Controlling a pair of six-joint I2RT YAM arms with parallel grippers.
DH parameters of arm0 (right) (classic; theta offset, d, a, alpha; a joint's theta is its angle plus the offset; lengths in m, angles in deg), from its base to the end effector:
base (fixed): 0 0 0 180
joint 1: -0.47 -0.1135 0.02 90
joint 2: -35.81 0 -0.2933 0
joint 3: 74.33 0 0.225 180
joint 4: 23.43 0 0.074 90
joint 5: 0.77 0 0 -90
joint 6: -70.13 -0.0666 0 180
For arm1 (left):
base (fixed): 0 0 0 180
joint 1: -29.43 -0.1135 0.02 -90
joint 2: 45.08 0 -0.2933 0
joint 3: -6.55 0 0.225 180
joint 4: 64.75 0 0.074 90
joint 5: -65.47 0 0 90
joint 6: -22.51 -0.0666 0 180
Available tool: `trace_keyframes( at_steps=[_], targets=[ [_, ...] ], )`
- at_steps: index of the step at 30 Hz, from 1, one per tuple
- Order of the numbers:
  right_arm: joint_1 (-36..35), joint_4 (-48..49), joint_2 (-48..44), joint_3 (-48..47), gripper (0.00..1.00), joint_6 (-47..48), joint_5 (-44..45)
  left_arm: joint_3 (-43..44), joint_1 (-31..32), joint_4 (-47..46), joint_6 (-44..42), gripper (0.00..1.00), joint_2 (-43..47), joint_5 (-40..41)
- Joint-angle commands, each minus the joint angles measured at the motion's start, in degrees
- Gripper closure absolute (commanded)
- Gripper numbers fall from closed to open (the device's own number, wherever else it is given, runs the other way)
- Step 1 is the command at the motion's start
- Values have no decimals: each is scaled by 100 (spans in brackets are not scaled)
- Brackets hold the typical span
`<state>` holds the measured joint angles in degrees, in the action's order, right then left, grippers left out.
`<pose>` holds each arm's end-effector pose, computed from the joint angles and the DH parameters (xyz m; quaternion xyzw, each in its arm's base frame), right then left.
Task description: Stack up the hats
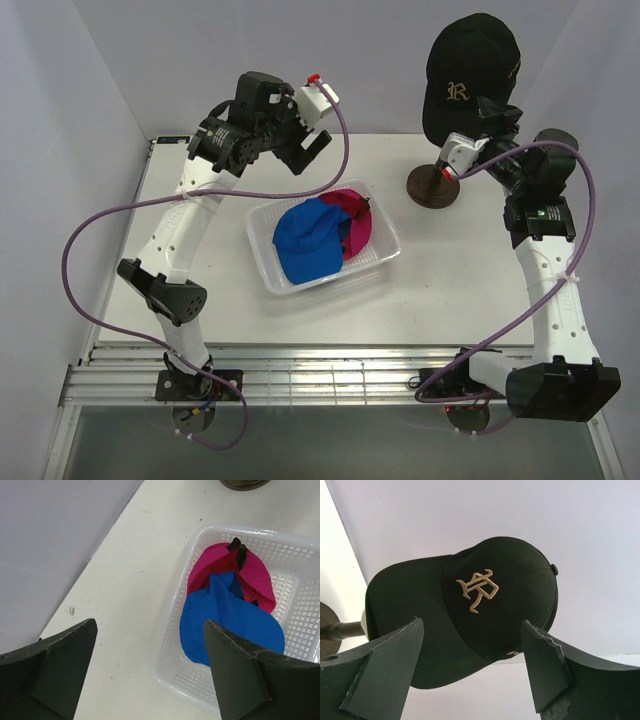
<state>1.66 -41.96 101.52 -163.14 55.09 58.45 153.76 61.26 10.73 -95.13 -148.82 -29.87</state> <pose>0.2378 0.0292 0.4796 -0.5485 0.4061 -0.2951 0.6687 0.3127 -0.2014 0.4788 0.4530 0.7475 -0.0584 0.4824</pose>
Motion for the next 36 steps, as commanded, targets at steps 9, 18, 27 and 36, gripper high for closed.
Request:
trace_keyframes(
  at_steps=[9,18,27,36],
  targets=[
    [-101,957,55,-1014,18,-2632,-191,123,-2,20,-22,2,179,-54],
    [-321,-901,627,-2486,41,-8216,1963,-25,-2,-102,276,2,92,-449],
    [-321,-1276,1680,-3870,51,-9982,3174,1,-2,-858,522,5,-374,-1003],
    [-321,-712,3025,-5584,64,-10617,4028,-34,7,-1307,725,7,-779,-1303]
  ],
)
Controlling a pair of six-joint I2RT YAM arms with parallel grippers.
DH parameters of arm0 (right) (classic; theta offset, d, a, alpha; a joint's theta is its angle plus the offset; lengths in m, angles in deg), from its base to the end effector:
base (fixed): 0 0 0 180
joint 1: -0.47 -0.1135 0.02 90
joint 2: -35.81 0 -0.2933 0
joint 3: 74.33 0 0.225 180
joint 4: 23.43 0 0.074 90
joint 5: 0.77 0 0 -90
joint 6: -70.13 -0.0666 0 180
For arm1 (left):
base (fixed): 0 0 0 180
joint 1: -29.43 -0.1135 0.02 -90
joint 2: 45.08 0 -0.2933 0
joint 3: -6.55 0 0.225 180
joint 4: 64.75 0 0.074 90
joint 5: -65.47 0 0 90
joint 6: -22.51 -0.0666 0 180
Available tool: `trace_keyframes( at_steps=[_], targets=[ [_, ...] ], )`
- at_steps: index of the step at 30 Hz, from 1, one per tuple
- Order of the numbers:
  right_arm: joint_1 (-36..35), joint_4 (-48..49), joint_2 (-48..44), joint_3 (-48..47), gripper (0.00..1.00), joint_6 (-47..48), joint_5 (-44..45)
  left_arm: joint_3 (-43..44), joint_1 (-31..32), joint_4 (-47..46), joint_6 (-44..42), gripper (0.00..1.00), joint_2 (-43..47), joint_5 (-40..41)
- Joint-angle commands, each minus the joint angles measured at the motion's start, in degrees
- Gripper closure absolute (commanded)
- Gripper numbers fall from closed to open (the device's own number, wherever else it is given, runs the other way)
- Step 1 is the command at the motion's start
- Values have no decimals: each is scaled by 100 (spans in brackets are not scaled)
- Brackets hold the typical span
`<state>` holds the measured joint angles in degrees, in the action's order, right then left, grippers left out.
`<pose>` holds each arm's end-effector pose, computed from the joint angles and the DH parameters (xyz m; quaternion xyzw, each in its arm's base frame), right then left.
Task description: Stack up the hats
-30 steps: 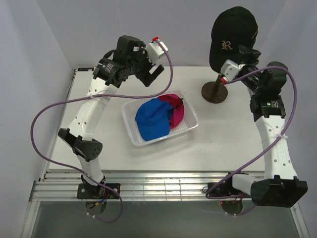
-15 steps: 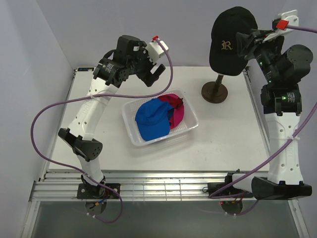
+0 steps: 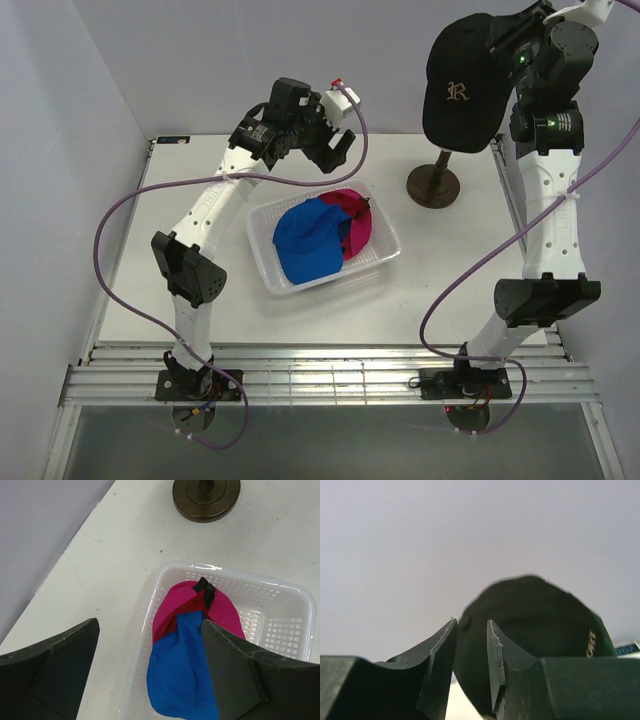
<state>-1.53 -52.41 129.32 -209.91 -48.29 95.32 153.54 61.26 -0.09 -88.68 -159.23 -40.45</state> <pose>0.3416 0.0049 0.5888 0.1824 0.5951 0.1733 0.7633 0.3696 -0.2509 0.4304 0.4465 0.7444 -0.1651 0.4682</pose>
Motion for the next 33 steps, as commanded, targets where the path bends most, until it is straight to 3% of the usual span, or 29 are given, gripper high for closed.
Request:
trace_keyframes(
  at_steps=[1,7,11,14,18,25,29,33],
  targets=[
    [-2,350,385,-978,63,-269,393,-56,7,-226,71,7,270,-219],
    [-2,815,526,-601,59,-216,552,-136,7,-226,19,7,341,-210],
    [-37,633,1010,-1179,57,-199,278,-197,7,-226,-25,7,323,-166],
    [-37,456,1108,-1243,58,-277,743,-267,7,-226,-8,7,332,-200],
    [-64,578,914,-628,66,-269,1315,-285,16,-217,-8,7,358,-253],
    [-117,244,888,-461,68,-111,2484,-276,7,-155,-17,7,349,-288],
    [-125,411,870,-241,68,-84,2573,-268,7,-129,-34,7,358,-280],
    [-125,350,1045,-608,68,-84,2643,-303,7,-94,-43,7,393,-271]
  ],
)
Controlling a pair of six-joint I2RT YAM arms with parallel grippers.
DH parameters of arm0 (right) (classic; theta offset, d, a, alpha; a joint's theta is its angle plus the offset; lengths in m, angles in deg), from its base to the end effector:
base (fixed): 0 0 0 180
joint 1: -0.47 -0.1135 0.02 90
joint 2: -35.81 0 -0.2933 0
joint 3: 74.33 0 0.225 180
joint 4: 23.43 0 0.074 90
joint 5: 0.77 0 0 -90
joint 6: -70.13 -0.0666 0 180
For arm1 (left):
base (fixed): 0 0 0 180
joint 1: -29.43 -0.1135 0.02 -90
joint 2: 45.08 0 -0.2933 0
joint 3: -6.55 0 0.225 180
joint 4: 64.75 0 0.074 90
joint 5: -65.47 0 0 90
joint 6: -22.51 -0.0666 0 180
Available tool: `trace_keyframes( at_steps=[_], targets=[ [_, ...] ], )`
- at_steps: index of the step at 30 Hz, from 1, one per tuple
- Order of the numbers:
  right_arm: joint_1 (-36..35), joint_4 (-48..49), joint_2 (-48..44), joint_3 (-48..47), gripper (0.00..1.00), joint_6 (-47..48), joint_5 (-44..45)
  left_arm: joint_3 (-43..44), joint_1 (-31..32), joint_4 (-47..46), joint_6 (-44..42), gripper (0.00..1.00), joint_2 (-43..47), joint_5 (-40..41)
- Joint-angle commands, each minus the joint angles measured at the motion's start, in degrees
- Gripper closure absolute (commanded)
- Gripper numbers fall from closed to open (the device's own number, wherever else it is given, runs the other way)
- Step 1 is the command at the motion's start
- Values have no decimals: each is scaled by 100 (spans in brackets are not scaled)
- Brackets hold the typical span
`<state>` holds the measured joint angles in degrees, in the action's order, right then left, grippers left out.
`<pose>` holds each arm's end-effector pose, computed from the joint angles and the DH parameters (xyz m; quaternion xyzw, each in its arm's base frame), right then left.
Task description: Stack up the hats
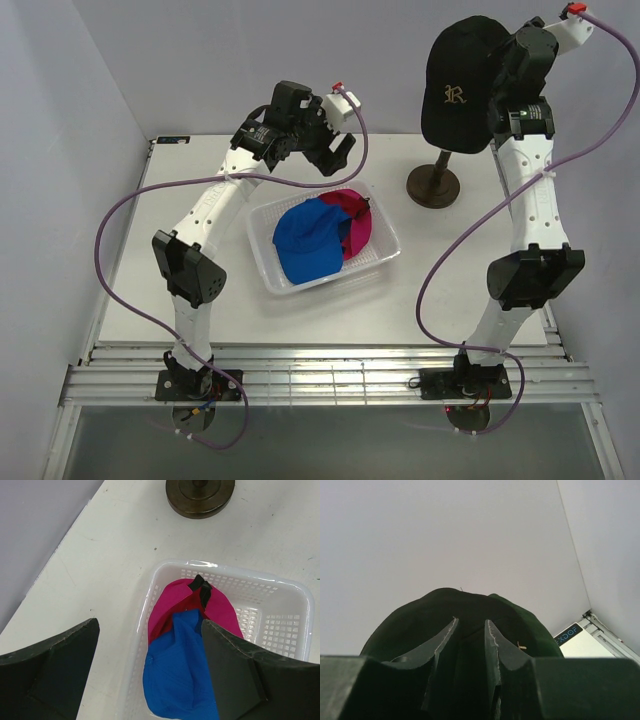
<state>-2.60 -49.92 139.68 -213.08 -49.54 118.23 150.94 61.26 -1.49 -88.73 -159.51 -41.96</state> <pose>0.4069 -0.0105 0.5462 0.3300 0.5721 0.0496 0.7492 0.3728 -0.2549 0.4174 0.4530 0.7461 -0.1761 0.4551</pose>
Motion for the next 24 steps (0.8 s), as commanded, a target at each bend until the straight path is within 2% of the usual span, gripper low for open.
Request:
trace_keyframes(
  at_steps=[1,4,7,12,14,15,18,20,24],
  targets=[
    [-18,-21,36,-362,68,49,440,-60,16,46,-39,7,430,-111],
    [60,-145,-86,-171,68,23,625,-113,7,46,-47,7,492,-103],
    [122,162,-350,164,67,119,380,-122,7,73,-56,7,518,-146],
    [123,-258,-595,-380,59,629,-173,-131,7,81,-30,7,545,-217],
    [131,-304,-902,48,52,690,-288,-139,7,73,23,7,545,-313],
    [131,-208,-1296,320,41,821,-446,-148,7,38,32,7,545,-357],
    [131,-180,-2026,1305,25,1077,-719,-157,7,-85,154,9,466,-629],
    [158,-452,-2361,1692,23,1095,-1131,-113,7,-173,347,19,352,-1005],
    [193,-778,-3388,3287,26,823,-2229,334,86,-576,699,29,-349,-1789]
  ],
)
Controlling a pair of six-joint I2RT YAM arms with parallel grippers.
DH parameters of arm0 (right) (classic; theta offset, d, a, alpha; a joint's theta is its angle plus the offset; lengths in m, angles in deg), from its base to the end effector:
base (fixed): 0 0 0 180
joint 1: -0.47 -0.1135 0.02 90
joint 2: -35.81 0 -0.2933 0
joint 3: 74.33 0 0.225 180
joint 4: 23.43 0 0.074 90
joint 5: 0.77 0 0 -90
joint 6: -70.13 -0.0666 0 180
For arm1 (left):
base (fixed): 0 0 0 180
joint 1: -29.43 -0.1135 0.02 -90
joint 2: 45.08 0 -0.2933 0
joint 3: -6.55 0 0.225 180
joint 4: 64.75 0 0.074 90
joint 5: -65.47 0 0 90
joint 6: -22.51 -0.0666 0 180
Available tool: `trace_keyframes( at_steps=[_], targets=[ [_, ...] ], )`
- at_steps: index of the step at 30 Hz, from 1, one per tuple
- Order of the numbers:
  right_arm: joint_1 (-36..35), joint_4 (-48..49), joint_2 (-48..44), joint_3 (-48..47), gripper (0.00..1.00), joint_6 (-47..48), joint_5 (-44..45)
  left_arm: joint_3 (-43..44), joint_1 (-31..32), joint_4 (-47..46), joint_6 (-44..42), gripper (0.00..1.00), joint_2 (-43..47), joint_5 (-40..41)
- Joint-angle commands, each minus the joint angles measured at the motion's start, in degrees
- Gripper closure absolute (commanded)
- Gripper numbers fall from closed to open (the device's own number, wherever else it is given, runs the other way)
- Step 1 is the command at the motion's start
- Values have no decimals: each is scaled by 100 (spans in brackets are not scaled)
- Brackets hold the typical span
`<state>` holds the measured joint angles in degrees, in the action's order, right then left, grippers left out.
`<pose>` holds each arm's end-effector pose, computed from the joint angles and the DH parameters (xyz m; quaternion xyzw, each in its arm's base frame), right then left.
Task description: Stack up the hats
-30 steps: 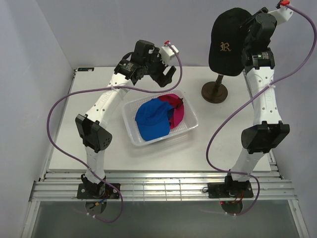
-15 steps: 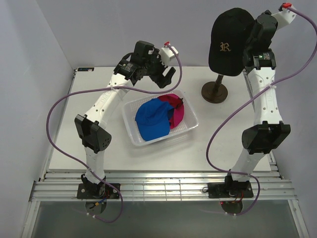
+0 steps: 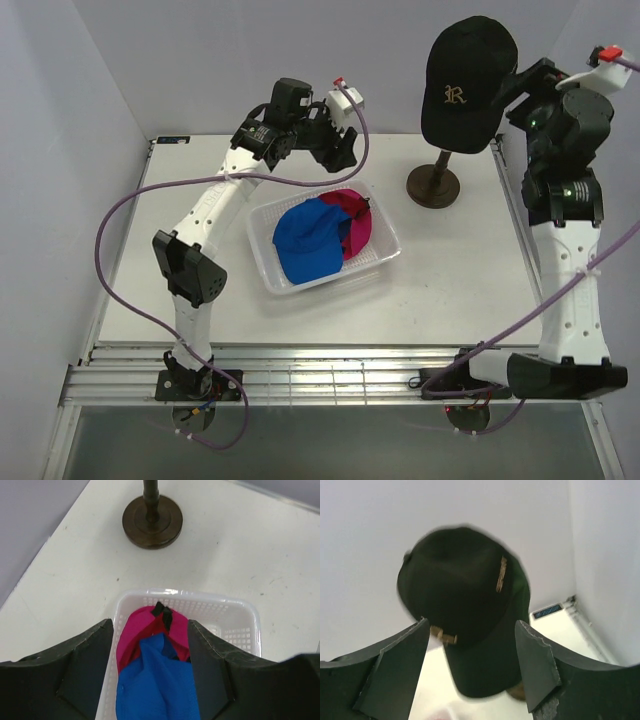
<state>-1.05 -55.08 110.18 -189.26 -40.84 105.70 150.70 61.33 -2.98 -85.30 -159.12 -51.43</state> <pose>0.2485 -0.0123 0.5636 0.2160 0.6157 0.0553 0.7558 0.3641 -0.2621 0.4242 0.4598 0.7229 -0.2597 0.4455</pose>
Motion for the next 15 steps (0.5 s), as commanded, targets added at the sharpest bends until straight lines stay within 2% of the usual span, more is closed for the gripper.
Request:
trace_keyframes(
  at_steps=[1,4,6,8,9,11,15],
  targets=[
    [46,-323,-571,1154,26,-204,-1362,655,106,-516,383,29,-530,-879],
    [73,-727,-1002,1902,31,-590,-1804,887,159,-999,453,30,-847,-1019],
    [73,-563,-1483,2654,33,-811,-1866,852,185,-1376,471,28,-936,-1150],
    [82,24,-1924,3377,32,-1039,-1875,825,246,-1545,479,26,-1041,-1221],
    [73,724,-2318,3711,33,-1093,-1884,825,273,-1667,488,26,-1085,-1222],
    [256,1238,-2549,4451,34,-1312,-1963,808,325,-1738,497,25,-1164,-1230],
    [852,2415,-2507,5024,34,-1540,-3215,781,334,-1862,558,25,-1235,-1195]
  ],
)
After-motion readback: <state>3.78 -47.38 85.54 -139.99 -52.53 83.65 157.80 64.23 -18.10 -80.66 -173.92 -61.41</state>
